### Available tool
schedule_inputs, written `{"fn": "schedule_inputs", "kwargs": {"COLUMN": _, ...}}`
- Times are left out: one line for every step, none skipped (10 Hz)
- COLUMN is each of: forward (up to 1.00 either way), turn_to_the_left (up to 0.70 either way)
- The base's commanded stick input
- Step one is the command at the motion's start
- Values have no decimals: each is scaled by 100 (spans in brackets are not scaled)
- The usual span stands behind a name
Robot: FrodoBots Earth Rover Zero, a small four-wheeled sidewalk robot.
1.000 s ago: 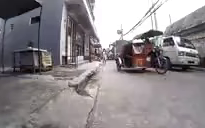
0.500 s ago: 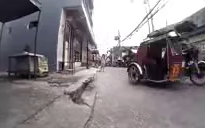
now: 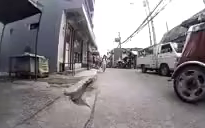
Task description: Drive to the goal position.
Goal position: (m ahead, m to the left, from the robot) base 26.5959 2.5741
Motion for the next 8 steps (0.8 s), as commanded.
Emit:
{"fn": "schedule_inputs", "kwargs": {"forward": 100, "turn_to_the_left": -27}}
{"fn": "schedule_inputs", "kwargs": {"forward": 100, "turn_to_the_left": -25}}
{"fn": "schedule_inputs", "kwargs": {"forward": 100, "turn_to_the_left": 0}}
{"fn": "schedule_inputs", "kwargs": {"forward": 100, "turn_to_the_left": 0}}
{"fn": "schedule_inputs", "kwargs": {"forward": 100, "turn_to_the_left": 0}}
{"fn": "schedule_inputs", "kwargs": {"forward": 100, "turn_to_the_left": 0}}
{"fn": "schedule_inputs", "kwargs": {"forward": 100, "turn_to_the_left": 0}}
{"fn": "schedule_inputs", "kwargs": {"forward": 100, "turn_to_the_left": 0}}
